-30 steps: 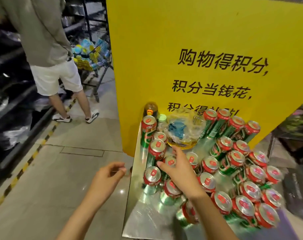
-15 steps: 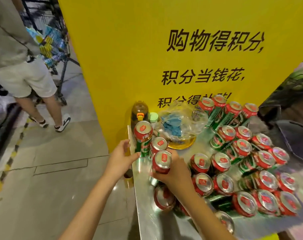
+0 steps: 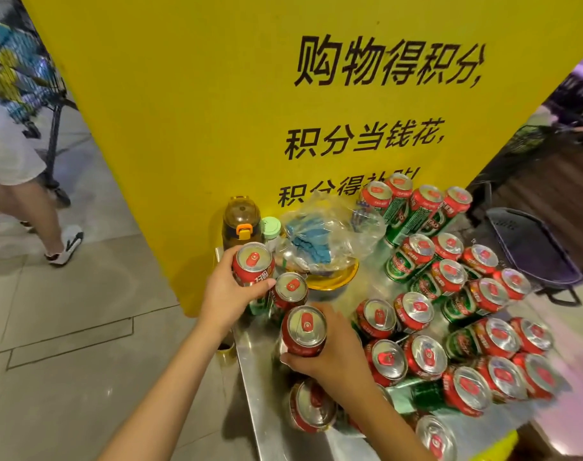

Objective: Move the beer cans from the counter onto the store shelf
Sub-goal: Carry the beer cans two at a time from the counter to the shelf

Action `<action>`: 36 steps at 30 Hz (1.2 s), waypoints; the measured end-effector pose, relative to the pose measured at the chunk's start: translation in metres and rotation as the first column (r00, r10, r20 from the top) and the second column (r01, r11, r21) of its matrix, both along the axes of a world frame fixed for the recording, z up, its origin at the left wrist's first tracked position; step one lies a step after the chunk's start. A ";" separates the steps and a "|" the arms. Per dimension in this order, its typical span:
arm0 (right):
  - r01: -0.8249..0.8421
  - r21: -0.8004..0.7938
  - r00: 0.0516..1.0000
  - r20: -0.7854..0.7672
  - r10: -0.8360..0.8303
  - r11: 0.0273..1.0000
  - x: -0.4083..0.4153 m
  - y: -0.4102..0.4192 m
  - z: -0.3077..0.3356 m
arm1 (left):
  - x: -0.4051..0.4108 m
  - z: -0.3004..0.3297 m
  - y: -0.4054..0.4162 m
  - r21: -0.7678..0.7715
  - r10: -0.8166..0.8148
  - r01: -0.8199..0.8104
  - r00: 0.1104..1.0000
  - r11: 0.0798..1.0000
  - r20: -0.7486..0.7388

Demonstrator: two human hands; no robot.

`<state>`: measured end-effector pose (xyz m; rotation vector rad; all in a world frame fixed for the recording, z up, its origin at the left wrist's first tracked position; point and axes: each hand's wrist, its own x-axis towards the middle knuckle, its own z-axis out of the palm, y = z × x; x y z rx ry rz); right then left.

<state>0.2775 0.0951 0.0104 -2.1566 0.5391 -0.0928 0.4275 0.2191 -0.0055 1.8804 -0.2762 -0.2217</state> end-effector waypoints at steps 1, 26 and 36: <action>0.003 0.007 1.000 0.004 -0.003 1.000 0.000 0.000 0.000 | -0.001 0.000 0.001 0.014 0.035 -0.035 0.999 0.999 0.022; -0.175 0.520 0.935 0.354 -0.025 0.836 0.008 0.009 0.111 | -0.105 0.119 0.084 -0.325 0.466 -0.447 0.885 0.833 -0.022; -0.483 0.497 0.858 0.432 0.277 0.720 -0.055 0.034 0.145 | -0.236 0.159 0.094 -0.277 0.714 -0.686 0.700 0.673 0.003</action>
